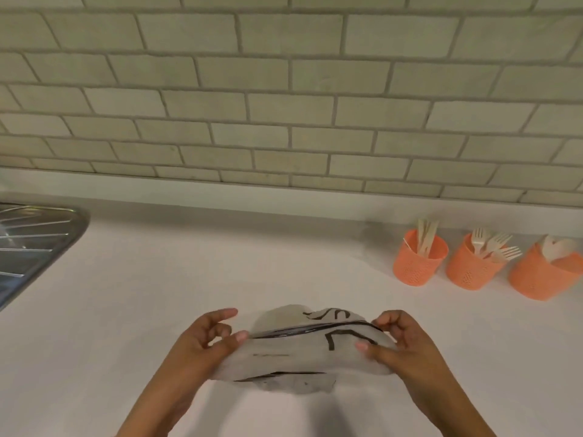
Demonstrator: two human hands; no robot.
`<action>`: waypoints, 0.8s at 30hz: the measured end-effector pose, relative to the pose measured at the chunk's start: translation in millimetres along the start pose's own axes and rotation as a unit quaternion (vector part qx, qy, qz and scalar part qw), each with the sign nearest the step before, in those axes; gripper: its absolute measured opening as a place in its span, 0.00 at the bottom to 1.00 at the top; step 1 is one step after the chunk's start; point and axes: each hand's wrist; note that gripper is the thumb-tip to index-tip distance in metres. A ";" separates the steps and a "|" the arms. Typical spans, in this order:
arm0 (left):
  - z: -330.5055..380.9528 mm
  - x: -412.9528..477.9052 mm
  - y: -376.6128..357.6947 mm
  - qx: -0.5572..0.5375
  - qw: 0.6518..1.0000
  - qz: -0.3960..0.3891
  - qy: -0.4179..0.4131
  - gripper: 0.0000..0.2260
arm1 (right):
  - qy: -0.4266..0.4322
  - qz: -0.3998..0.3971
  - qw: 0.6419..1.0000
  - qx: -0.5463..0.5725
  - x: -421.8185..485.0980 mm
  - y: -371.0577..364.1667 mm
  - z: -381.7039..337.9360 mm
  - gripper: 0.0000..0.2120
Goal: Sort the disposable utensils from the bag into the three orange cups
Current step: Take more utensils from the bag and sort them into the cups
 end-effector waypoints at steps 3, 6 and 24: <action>-3.2 -0.2 0.7 0.149 0.977 0.118 -0.100 0.04 | 0.061 0.090 0.989 -0.103 1.3 1.6 6.9 0.09; -8.2 -3.6 6.3 0.172 0.973 0.099 -0.114 0.07 | 0.033 0.086 0.991 -0.097 1.3 3.9 10.5 0.07; -20.7 18.7 -6.0 -0.387 0.884 -0.043 0.258 0.24 | -0.273 -0.185 0.910 0.252 -1.2 2.1 10.2 0.31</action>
Point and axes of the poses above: each hand's wrist, its own x-axis towards the middle knuckle, its own y-axis out of the back of the hand, z = x × y, and after that the axes turned 12 degrees about z, right-handed
